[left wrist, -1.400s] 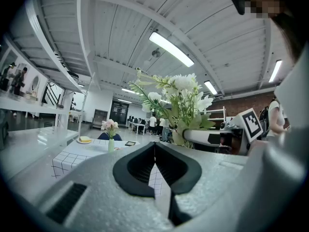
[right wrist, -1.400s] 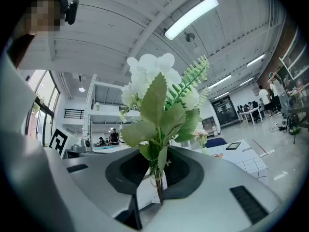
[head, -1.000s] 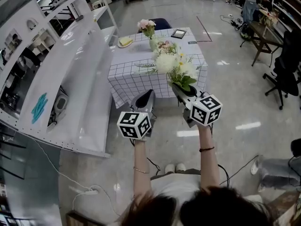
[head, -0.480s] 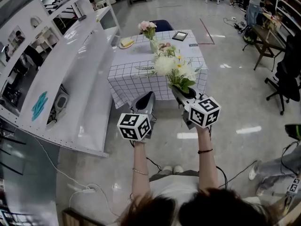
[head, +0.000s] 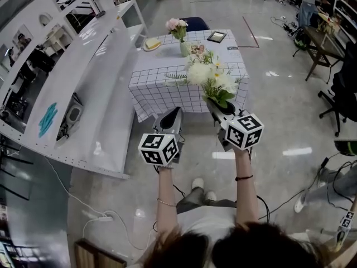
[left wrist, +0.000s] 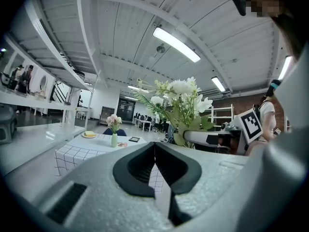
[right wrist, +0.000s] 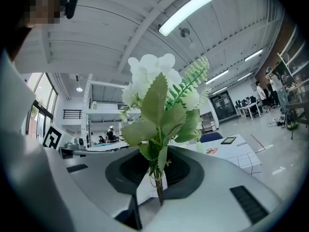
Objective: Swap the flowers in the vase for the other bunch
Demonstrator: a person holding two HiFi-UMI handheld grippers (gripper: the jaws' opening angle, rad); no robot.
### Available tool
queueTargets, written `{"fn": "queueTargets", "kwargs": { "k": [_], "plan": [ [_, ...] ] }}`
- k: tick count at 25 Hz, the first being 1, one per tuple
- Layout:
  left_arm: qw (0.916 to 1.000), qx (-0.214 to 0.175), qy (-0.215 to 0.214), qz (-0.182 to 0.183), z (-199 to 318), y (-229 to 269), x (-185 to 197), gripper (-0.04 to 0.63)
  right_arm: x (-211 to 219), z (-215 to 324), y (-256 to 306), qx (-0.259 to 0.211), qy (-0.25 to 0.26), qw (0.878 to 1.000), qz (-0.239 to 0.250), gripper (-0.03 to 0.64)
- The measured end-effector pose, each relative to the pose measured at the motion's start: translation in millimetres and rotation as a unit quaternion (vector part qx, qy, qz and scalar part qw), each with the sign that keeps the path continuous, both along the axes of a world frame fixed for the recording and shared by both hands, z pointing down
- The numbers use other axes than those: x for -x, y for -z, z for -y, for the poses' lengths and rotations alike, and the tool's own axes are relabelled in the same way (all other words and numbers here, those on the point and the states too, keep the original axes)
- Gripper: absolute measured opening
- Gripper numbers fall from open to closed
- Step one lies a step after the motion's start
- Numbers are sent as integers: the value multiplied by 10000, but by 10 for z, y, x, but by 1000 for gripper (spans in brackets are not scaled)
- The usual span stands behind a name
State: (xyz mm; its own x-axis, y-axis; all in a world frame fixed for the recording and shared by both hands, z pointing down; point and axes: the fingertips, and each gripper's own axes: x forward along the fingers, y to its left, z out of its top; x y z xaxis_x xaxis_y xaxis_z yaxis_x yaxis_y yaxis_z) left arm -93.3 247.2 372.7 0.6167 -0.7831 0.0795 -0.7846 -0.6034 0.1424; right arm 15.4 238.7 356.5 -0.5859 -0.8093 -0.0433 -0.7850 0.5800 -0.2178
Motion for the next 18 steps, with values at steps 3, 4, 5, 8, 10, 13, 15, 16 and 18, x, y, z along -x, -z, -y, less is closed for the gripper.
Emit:
{"fn": "queueTargets", "kwargs": {
  "k": [3, 4, 5, 8, 10, 13, 15, 16, 18],
  "plan": [
    [10000, 33, 0, 31, 2, -39, -17, 11, -26, 20, -25, 24, -16, 10000, 8, 71],
    [10000, 42, 1, 43, 8, -49, -19, 11, -34, 29, -34, 33, -22, 10000, 9, 72],
    [10000, 47, 5, 48, 16, -53, -18, 11, -41, 38, -42, 41, -27, 10000, 12, 71],
    [10000, 30, 20, 37, 50, -39, -7, 11, -56, 77, -45, 43, -53, 10000, 24, 71],
    [10000, 20, 16, 46, 85, -34, -3, 11, -66, 116, -41, 28, -73, 10000, 30, 71],
    [10000, 25, 11, 67, 158, -47, 12, 11, -57, 187, -42, -18, -45, 10000, 64, 72],
    [10000, 22, 19, 59, 210, -64, 26, 11, -45, 235, -58, -30, -32, 10000, 57, 71],
    [10000, 21, 21, 52, 239, -75, 30, 11, -40, 263, -70, -31, -33, 10000, 46, 71],
    [10000, 29, 18, 35, 316, -104, 35, 11, -31, 336, -98, -18, -40, 10000, 36, 71]
  ]
}}
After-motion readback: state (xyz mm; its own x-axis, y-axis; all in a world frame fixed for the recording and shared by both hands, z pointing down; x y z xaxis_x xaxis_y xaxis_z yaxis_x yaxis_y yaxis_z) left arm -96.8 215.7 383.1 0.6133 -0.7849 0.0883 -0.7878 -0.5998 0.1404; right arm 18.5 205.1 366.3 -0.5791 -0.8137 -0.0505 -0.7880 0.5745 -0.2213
